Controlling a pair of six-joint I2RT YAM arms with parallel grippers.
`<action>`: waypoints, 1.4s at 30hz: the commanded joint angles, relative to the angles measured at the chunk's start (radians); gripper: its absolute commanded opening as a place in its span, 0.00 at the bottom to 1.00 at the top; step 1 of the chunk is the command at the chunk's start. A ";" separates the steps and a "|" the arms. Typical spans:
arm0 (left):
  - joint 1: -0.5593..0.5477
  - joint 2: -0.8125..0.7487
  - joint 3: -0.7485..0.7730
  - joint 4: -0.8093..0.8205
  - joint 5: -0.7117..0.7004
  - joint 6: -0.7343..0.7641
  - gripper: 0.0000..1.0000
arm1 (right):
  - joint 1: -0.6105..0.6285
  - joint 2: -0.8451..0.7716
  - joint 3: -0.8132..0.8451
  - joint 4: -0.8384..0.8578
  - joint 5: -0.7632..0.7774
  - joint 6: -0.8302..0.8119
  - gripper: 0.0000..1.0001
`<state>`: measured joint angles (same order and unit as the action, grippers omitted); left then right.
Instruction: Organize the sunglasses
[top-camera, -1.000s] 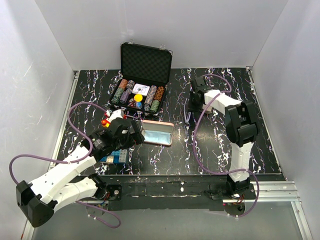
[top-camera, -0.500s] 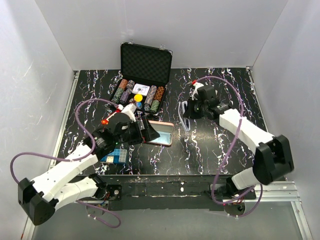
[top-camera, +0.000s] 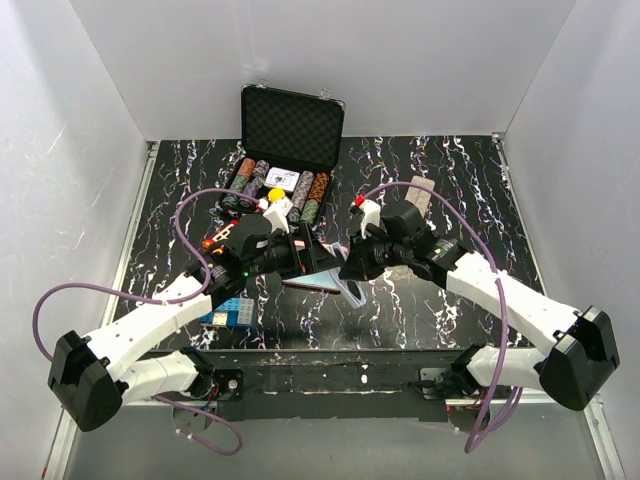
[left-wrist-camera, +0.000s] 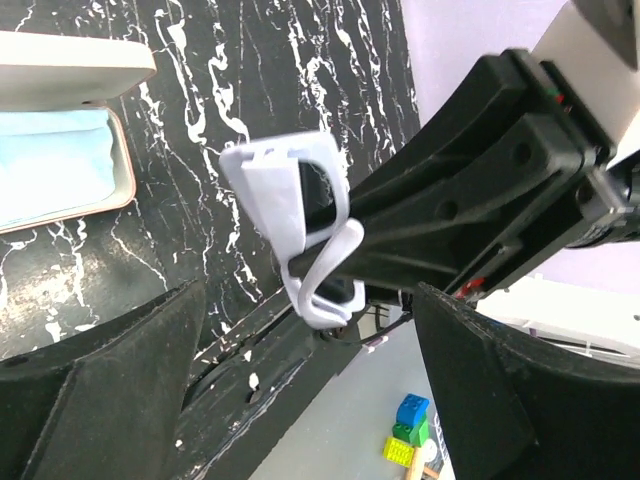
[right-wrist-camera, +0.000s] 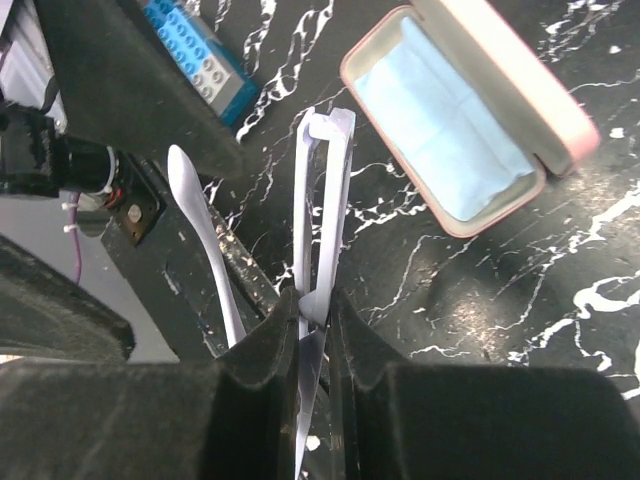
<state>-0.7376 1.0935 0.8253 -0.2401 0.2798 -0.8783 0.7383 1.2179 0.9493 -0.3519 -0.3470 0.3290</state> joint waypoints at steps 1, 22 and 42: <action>0.004 -0.023 -0.017 0.062 0.021 -0.034 0.81 | 0.047 -0.032 0.008 0.010 -0.017 -0.005 0.03; 0.004 0.017 -0.002 0.005 -0.004 -0.030 0.22 | 0.108 -0.052 0.075 -0.091 0.126 -0.007 0.03; 0.003 -0.033 -0.055 0.234 -0.021 0.075 0.00 | 0.113 -0.113 0.129 -0.162 0.112 0.205 0.55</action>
<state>-0.7361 1.1164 0.7921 -0.1089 0.2756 -0.8421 0.8482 1.1763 1.0172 -0.5011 -0.2192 0.4408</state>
